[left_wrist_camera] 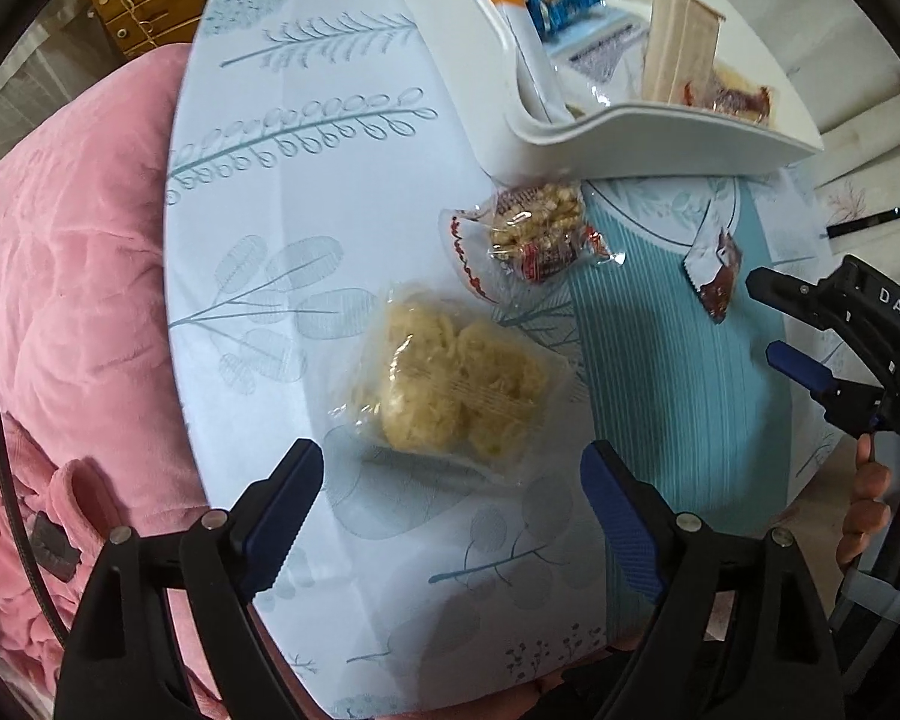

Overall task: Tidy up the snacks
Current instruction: 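Withdraw both grippers from the tray toward the brown chocolate packet, then grasp the brown chocolate packet with the right gripper while the left gripper grasps the clear puffed-snack bag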

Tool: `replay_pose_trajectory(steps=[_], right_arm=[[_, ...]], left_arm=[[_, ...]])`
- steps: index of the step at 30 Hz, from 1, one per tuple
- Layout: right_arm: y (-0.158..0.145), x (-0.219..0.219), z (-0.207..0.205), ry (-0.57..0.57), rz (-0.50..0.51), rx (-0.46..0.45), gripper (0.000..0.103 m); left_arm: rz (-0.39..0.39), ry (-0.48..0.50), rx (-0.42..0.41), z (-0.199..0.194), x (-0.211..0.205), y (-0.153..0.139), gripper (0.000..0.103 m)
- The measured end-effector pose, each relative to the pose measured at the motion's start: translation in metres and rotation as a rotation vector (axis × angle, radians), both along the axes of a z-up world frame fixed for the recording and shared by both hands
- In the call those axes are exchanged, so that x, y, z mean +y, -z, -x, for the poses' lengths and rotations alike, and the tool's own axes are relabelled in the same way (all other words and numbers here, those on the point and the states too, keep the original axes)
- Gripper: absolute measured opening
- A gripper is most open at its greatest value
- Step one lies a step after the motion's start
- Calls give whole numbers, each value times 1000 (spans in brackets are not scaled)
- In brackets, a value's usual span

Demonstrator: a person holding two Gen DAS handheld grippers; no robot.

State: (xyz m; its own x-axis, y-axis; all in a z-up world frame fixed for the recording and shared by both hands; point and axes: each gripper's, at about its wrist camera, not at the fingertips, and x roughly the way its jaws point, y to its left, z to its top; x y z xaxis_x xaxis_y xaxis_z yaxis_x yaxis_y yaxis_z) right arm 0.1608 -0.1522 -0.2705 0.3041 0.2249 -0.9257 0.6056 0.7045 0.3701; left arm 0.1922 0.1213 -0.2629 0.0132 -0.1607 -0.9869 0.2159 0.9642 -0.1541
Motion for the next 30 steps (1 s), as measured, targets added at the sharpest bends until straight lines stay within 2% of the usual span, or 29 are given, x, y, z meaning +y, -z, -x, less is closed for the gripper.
replay_pose_trajectory(steps=[13,22,25,27,30], right_arm=[[24,-3,-25,-42,69,61,53],[24,7,-48,-113,146,87,49],[23,16,-55,-147,174,99,41],[23,23,-60,-165,193,109,40],[24,32,-65,-179,200,113,36]], left_arm=[[-63,18,21,-17,-21,33,87],[-54,11,30,-30,-27,42,86],[-41,11,37,-34,-29,44,80],[-32,9,37,-35,-29,43,72],[-18,4,37,-36,-28,42,69]])
